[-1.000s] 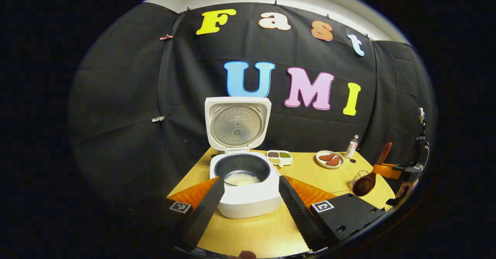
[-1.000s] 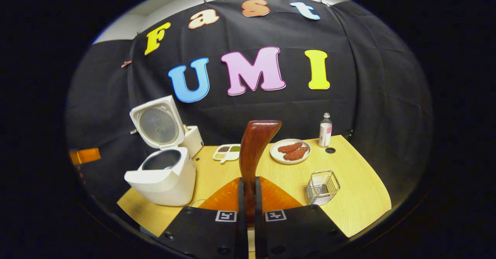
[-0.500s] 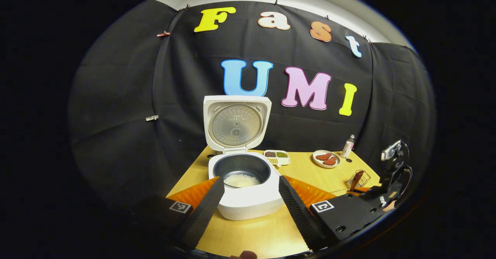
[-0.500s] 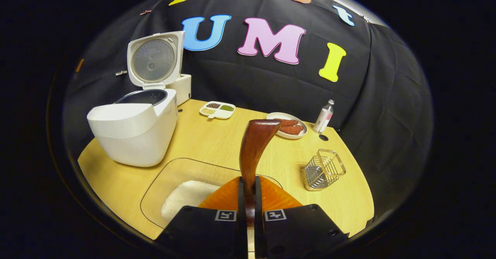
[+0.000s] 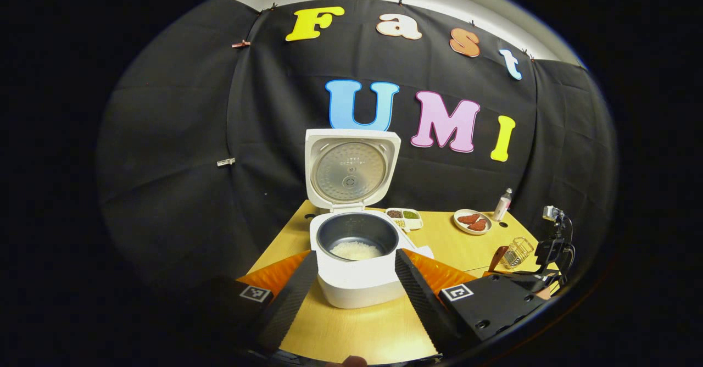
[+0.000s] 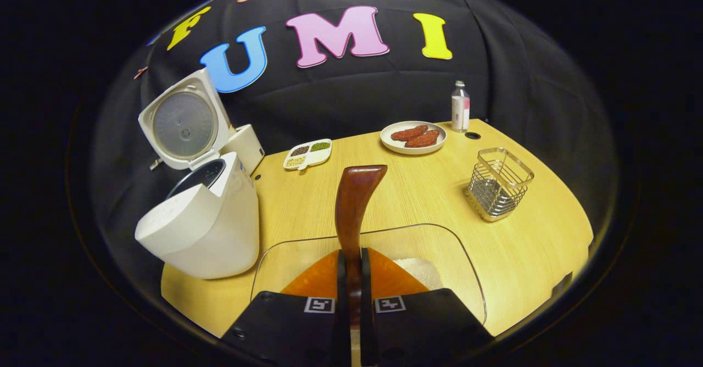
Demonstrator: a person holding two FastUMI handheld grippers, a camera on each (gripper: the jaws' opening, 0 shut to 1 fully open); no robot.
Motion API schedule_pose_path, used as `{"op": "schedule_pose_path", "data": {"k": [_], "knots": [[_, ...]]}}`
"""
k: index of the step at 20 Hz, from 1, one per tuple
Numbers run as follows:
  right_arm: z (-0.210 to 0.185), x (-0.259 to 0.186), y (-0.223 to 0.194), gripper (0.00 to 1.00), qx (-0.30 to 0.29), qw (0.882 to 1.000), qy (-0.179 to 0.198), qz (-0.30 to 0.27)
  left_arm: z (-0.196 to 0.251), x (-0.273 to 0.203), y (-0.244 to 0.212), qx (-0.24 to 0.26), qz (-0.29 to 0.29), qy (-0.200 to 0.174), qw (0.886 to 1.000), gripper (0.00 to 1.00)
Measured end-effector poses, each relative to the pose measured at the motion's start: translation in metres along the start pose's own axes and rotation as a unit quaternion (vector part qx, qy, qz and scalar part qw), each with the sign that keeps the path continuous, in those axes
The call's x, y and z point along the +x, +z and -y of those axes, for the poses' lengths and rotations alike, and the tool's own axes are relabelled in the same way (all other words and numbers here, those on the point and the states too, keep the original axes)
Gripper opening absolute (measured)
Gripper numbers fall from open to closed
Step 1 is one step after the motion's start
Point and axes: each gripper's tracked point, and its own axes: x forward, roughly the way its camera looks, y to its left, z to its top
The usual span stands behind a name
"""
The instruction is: Close the left gripper, press the button to open the rice cooker; take a wooden spoon from the chopstick holder with the right hand, scoop a spoonful of rice and pour it into the rice cooker, then put the wooden spoon back into the chopstick holder.
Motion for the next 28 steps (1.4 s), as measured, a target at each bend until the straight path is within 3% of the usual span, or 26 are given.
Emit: {"op": "schedule_pose_path", "data": {"k": [5, 9, 14, 20, 28], "knots": [[-0.002, 0.0, -0.004, 0.12, 0.085, 0.996, 0.034, -0.017, 0.003, 0.0, -0.001, -0.011, -0.002, 0.0, 1.0, 0.95], [0.016, -0.007, -0.004, 0.12, 0.174, 0.983, 0.048, -0.025, 0.009, -0.002, 0.003, -0.005, 0.004, -0.003, 1.0, 0.94], [0.045, -0.024, 0.007, 0.11, 0.236, 0.97, 0.054, -0.007, 0.012, -0.009, 0.002, -0.006, 0.006, -0.001, 1.0, 0.95], [0.064, -0.044, 0.028, 0.11, 0.291, 0.954, 0.076, 0.009, 0.016, -0.015, -0.001, 0.003, 0.008, 0.0, 1.0, 0.95], [0.046, -0.073, 0.08, 0.11, 0.34, 0.931, 0.129, 0.032, 0.025, -0.016, -0.004, 0.003, 0.009, -0.006, 1.0, 0.95]]}}
